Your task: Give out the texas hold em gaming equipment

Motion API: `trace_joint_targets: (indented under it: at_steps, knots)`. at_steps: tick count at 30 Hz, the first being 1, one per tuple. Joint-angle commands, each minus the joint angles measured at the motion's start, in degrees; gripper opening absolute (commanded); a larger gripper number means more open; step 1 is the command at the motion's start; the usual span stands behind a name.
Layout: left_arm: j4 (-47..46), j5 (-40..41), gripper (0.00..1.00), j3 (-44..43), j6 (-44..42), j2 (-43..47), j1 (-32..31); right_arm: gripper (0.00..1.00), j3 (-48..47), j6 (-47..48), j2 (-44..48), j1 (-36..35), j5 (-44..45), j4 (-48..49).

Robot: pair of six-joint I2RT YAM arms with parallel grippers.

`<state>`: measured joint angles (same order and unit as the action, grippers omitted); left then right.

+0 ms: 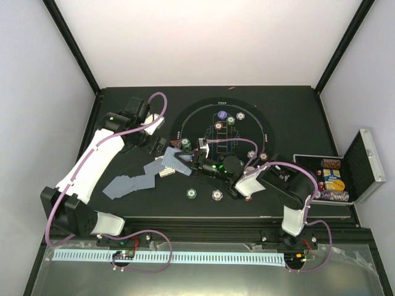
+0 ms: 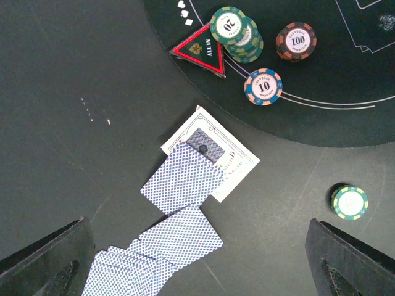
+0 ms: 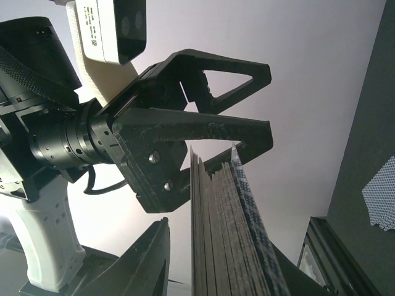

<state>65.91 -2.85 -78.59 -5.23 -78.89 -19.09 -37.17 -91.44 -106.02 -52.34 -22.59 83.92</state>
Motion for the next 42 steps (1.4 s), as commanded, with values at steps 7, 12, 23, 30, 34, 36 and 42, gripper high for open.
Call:
trace_joint_targets:
  at_steps: [7, 12, 23, 30, 34, 36, 42]
  knots:
    - [-1.28, -2.18, 0.95, -0.95, 1.80, -0.50, 0.05, 0.23, -1.54, -0.17, -1.29, -0.31, 1.04, 3.45]
    - [-1.98, -3.53, 0.96, -1.55, 1.90, -1.22, 0.02, 0.10, -0.95, -0.97, -1.47, -0.30, 1.87, 3.45]
    - [-2.79, -17.60, 0.99, 2.51, -42.71, 10.90, 9.81, 0.05, 2.08, -1.90, -1.21, 1.19, 0.83, 3.18]
    - [8.69, -28.79, 0.99, 9.59, -74.94, 21.97, 6.66, 0.05, -0.12, -1.65, -2.16, 1.15, -2.53, 0.95]
    - [-0.10, -22.92, 0.99, 12.33, -66.73, 21.30, -3.25, 0.05, -1.15, -1.32, -2.44, 0.76, -4.07, 0.22]
    - [-2.29, -22.09, 0.99, 11.36, -64.22, 19.04, -5.76, 0.05, -1.49, -0.76, -2.33, 0.38, -4.78, -0.80]
    - [-5.07, -18.96, 0.99, 9.50, -61.51, 13.47, -10.43, 0.05, -2.63, 0.57, -2.26, -0.28, -5.56, -2.91]
